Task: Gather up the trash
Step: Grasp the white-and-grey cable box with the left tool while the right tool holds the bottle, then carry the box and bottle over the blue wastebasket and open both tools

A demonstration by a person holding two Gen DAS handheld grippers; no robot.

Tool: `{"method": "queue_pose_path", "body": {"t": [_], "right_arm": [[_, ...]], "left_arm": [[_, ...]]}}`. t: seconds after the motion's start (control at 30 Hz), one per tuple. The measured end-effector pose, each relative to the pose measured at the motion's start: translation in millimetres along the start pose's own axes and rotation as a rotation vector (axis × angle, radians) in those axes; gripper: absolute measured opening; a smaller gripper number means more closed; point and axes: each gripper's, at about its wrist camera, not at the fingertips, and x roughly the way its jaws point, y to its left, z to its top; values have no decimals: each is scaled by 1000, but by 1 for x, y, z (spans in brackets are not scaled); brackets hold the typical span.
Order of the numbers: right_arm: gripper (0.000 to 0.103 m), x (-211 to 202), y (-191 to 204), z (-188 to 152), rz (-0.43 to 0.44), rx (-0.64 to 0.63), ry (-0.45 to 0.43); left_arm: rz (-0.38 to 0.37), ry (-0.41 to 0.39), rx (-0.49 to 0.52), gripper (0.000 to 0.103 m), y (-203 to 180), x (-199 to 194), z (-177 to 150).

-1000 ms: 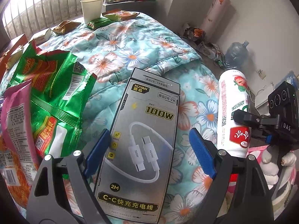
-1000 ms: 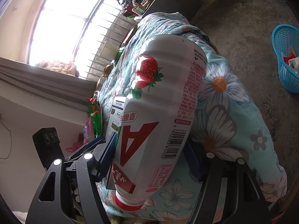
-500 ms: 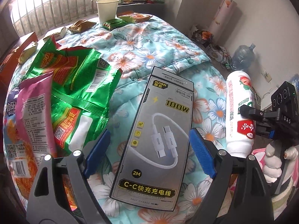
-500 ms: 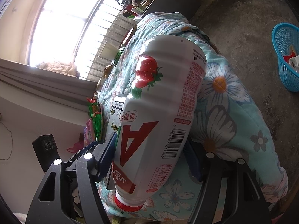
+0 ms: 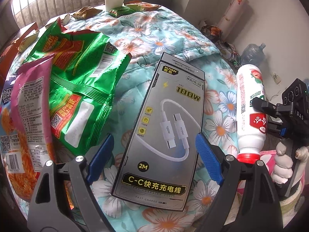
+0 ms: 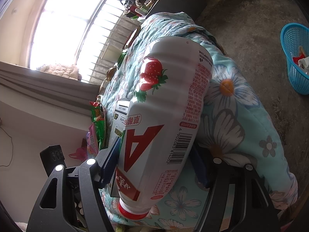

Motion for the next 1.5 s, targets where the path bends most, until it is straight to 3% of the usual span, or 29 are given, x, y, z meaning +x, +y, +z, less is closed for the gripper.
{"method": "queue_pose_path", "body": {"t": [0.23,0.43,0.6,0.8,1.03,1.5], "right_arm": [[66,1,0,0,7,3,3],[66,0,-5,1,20,-2,13],[66,0,-6,2,19,-3,28],[67,-2,-9,4,22,24,43],[67,-3,-13,7,34,44,46],[68,-5,-26,13,87,126,31]], "left_arm": [[-79,49,9,82,-10,0,-10],[-201,90,-2,82,-21,-3,-19],[-113,44,28,82,-25,-3,-11],[-59,-1,117,83,-42,6,12],[9,15,186,84,-54,36,34],[58,37,217,84,-57,67,47]]}}
